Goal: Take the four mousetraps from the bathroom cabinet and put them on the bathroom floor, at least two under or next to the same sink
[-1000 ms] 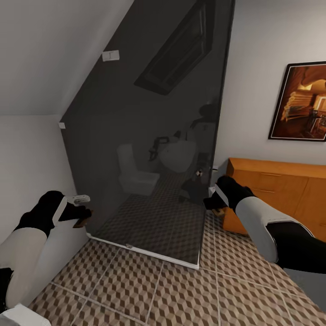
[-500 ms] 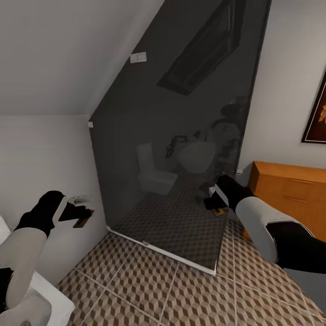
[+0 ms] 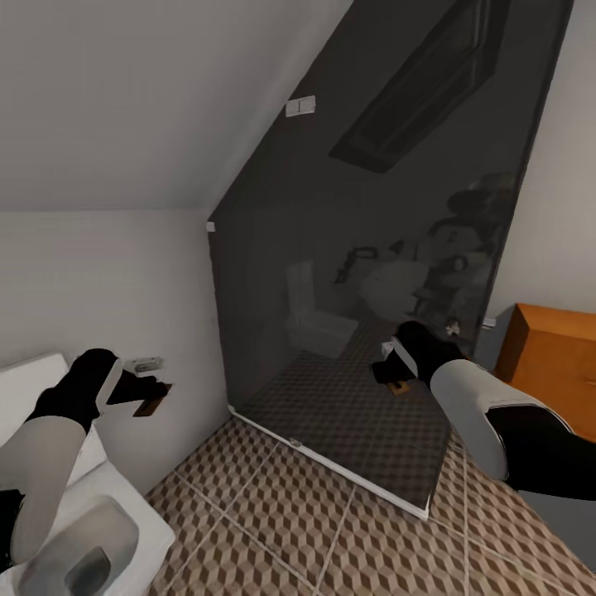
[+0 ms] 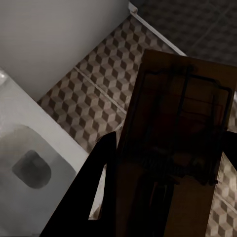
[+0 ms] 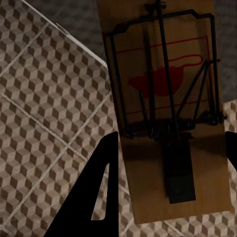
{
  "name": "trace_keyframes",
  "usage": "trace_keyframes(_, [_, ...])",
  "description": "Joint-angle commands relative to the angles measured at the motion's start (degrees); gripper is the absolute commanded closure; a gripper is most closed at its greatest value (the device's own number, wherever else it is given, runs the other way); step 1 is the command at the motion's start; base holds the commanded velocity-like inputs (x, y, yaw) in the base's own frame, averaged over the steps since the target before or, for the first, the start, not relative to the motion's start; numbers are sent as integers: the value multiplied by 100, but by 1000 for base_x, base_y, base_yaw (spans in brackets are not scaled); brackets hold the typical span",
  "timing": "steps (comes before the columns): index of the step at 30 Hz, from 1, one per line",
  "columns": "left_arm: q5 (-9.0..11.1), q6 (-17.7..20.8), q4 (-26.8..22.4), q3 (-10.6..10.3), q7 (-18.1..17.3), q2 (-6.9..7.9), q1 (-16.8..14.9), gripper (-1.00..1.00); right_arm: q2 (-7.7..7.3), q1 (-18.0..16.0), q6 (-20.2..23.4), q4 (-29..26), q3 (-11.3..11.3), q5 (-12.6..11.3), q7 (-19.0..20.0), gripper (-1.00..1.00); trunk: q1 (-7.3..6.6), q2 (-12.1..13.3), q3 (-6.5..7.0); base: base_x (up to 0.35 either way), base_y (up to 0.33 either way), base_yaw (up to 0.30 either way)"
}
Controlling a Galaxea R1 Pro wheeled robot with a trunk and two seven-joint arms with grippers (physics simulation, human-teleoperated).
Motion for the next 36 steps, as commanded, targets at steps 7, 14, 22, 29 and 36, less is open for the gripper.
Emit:
trace_keyframes(7, [15,25,2,11,-1,-5,-4,100,-7,-3,23,-4,37,45,51,100,0,-4,-7,0,0,266])
trace_keyframes(14, [0,25,-12,5,0,-56,-4,100,-11,-3,-4,-5,33,45,32,100,0,-4,-7,0,0,65])
trace_keyframes(22, [-57,17,-100,-5,27,-535,-4,100,-52,-3,-398,202,40,50,32,100,0,-4,-7,0,0,4])
trace_keyframes(29, [-58,16,-143,2,340,-584,-4,100,-26,-3,-441,226,42,54,-1,100,0,-4,-7,0,0,9])
trace_keyframes(36, [-46,16,-136,2,429,-580,-4,100,-28,-3,-450,233,42,48,4,100,0,-4,-7,0,0,199])
